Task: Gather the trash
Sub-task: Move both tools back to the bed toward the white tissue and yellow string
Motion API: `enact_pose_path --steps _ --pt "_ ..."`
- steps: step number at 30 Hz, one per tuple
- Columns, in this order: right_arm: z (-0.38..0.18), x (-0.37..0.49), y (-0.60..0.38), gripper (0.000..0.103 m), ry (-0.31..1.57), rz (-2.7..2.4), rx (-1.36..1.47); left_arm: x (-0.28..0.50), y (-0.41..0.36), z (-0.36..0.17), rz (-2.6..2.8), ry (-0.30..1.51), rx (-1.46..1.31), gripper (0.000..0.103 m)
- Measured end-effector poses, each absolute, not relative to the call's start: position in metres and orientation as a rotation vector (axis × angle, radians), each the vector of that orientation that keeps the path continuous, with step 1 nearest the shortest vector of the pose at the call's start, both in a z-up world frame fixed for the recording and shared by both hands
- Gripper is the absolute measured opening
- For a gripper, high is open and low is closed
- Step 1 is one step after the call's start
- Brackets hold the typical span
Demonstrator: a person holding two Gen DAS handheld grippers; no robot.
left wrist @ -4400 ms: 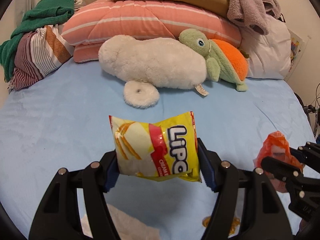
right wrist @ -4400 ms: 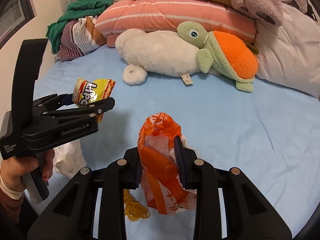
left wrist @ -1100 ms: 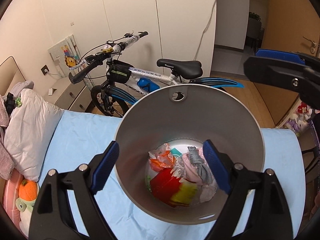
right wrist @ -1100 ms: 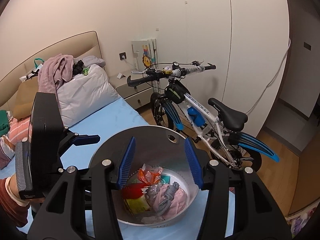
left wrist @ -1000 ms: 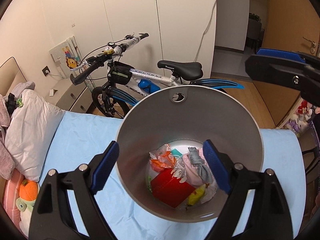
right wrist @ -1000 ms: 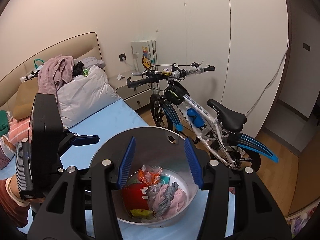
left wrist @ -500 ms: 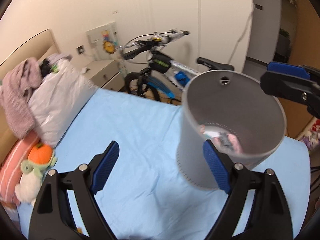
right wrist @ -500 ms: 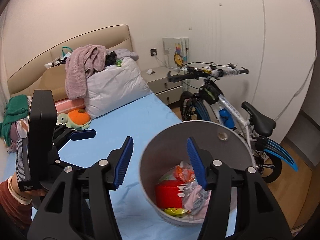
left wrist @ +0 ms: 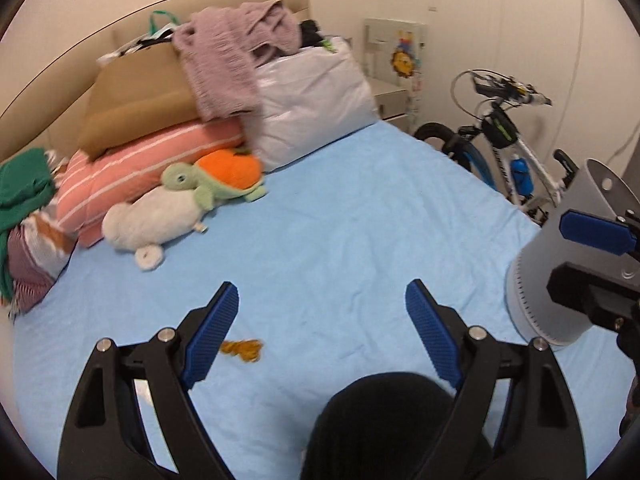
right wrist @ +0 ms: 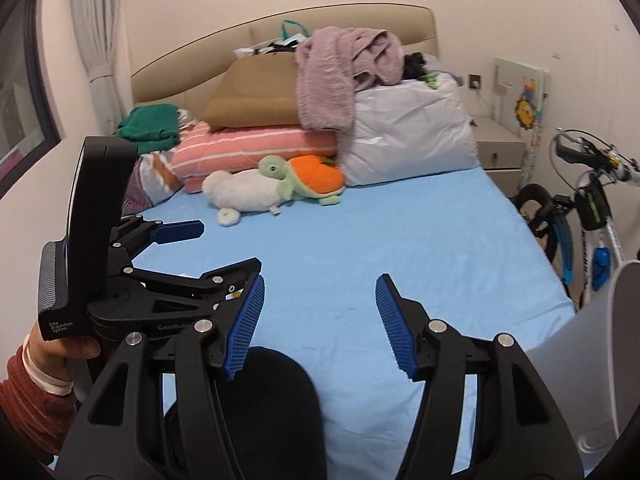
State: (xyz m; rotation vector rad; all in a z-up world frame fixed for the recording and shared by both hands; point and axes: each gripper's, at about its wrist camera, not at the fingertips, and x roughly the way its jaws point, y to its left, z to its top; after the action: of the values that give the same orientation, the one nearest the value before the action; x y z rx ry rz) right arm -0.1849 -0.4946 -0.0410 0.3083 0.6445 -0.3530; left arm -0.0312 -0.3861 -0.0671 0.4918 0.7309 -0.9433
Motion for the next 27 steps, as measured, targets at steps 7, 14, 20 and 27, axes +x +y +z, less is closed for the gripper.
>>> enact_pose_path --steps 7,14,20,27 --pt "-0.066 -0.099 -0.429 0.056 0.69 -0.169 0.284 0.029 -0.294 -0.091 -0.731 0.8 0.461 0.085" --pt "-0.116 -0.036 -0.38 0.056 0.777 -0.093 0.284 0.074 -0.236 -0.131 -0.632 0.881 0.42 0.085" --pt "-0.157 0.004 -0.372 0.056 0.844 -0.103 0.302 0.096 -0.229 -0.171 -0.616 0.95 0.419 0.085" --pt "-0.203 0.046 -0.384 0.053 0.942 -0.166 0.338 0.121 -0.235 -0.214 -0.596 1.01 0.444 0.085"
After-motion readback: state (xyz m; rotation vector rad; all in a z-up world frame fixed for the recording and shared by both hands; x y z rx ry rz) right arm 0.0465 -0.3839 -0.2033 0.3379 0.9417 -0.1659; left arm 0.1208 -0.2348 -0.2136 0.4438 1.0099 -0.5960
